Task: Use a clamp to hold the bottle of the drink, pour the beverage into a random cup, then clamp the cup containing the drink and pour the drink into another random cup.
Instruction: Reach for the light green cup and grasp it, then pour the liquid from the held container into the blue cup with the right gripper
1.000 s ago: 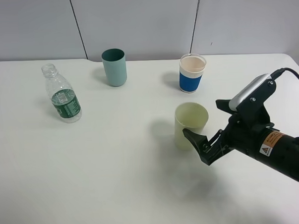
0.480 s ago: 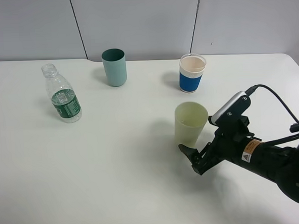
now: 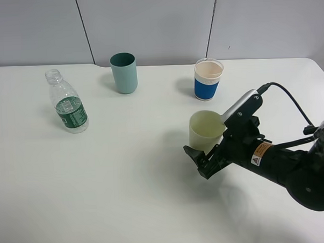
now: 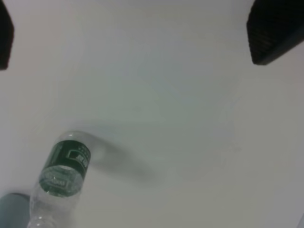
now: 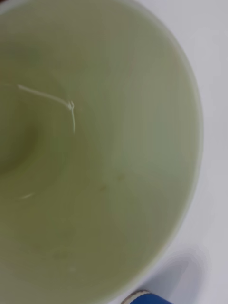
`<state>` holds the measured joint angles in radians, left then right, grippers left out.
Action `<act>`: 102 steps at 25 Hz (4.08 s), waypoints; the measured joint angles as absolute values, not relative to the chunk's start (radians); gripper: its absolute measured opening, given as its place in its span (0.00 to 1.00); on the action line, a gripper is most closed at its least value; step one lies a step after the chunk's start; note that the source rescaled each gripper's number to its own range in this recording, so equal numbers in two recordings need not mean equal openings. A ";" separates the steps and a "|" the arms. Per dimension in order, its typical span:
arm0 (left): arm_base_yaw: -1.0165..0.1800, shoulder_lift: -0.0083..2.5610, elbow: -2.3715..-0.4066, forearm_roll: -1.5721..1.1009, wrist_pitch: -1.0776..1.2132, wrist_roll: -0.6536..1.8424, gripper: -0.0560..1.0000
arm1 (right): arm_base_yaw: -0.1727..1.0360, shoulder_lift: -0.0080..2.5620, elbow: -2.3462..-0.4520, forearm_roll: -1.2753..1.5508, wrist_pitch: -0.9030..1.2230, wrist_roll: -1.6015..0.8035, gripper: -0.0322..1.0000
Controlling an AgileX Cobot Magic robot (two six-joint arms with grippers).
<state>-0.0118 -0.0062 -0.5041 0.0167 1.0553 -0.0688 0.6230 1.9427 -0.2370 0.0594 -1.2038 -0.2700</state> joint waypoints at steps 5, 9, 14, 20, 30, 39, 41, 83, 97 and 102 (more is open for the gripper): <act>-0.012 -0.006 -0.504 0.017 1.055 -0.069 1.00 | 0.623 1.963 -0.244 0.050 -1.208 -0.270 0.96; -0.012 -0.006 -0.504 0.017 1.055 -0.069 1.00 | 0.623 1.999 -0.244 0.044 -1.208 -0.270 0.19; -0.012 -0.006 -0.504 0.017 1.055 -0.068 1.00 | 0.623 2.002 -0.245 0.035 -1.206 -0.269 0.06; -0.012 -0.006 -0.504 0.017 1.055 -0.068 1.00 | 0.623 2.002 -0.245 0.035 -1.206 -0.269 0.06; -0.012 -0.006 -0.504 0.017 1.055 -0.068 1.00 | 0.623 1.872 -0.245 0.103 -1.193 -0.235 0.06; -0.012 -0.006 -0.504 0.017 1.055 -0.068 1.00 | 0.623 1.656 -0.249 0.305 -1.094 -0.235 0.06; -0.012 -0.006 -0.504 0.017 1.055 -0.068 1.00 | 0.623 1.610 -0.263 0.344 -1.038 -0.245 0.06; -0.012 -0.006 -0.504 0.017 1.055 -0.068 1.00 | 0.201 1.549 -0.904 -0.332 0.012 0.251 0.06; -0.012 -0.006 -0.504 0.017 1.055 -0.068 1.00 | 0.201 1.586 -0.947 -0.539 0.071 0.391 0.06; -0.012 -0.006 -0.504 0.017 1.055 -0.068 1.00 | 0.201 1.586 -0.947 -0.734 0.119 0.564 0.06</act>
